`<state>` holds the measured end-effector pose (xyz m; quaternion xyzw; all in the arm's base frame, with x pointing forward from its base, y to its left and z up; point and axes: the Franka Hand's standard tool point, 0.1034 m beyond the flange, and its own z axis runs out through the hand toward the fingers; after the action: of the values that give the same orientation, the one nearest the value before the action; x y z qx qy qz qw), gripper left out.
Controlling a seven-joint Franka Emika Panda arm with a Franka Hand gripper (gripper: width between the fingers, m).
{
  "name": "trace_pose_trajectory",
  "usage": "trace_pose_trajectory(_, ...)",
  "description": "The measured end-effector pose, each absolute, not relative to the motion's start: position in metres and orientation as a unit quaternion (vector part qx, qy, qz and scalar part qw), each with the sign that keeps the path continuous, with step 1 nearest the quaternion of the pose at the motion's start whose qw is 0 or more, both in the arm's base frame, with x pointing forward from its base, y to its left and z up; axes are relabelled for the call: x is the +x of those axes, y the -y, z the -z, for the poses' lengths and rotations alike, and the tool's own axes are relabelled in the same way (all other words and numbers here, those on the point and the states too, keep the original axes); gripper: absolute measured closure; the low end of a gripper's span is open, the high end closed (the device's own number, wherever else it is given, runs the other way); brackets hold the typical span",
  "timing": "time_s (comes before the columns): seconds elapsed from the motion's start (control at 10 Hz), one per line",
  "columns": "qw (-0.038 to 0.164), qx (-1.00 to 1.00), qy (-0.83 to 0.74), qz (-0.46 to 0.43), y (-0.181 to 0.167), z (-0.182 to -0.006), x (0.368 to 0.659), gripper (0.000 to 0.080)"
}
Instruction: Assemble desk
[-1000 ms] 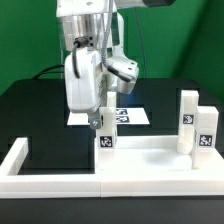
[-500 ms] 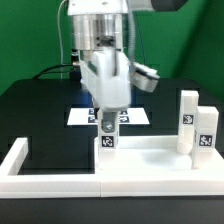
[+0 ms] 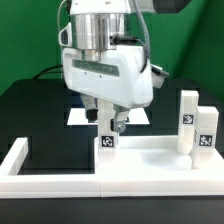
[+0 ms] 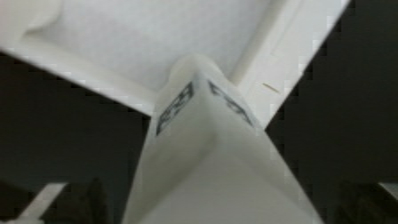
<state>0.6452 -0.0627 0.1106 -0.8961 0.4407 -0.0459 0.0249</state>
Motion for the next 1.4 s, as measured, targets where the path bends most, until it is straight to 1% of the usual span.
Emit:
trace_pose_trajectory(0.1,0.017,-0.934,-0.353,0.055,0.058,-0.115,0.651,0.0151)
trace_pose_trajectory(0.2,0.016,-0.959,-0.277,0.063,0.052,-0.118,0.654,0.0151)
trace_pose_trajectory(0.3,0.014,-0.971,-0.227,0.070,0.052,-0.117,0.646,0.0151)
trace_pose_trajectory(0.4,0.012,-0.982,-0.171,0.082,0.058,-0.120,0.633,0.0151)
trace_pose_trajectory(0.5,0.007,-0.984,-0.156,0.084,0.069,-0.119,0.625,0.0151)
trace_pose_trajectory(0.7,0.004,-0.985,-0.154,0.083,0.068,-0.118,0.626,0.0163)
trace_pose_trajectory(0.9,0.004,-0.983,-0.162,0.083,0.068,-0.118,0.626,0.0512)
trace_pose_trajectory(1.0,0.004,-0.983,-0.163,0.083,0.068,-0.118,0.626,0.0509)
trace_pose_trajectory(1.3,0.016,-0.954,-0.289,0.081,0.067,-0.117,0.626,0.0509)
trace_pose_trajectory(1.4,0.022,-0.926,-0.371,0.074,0.062,-0.116,0.627,0.0509)
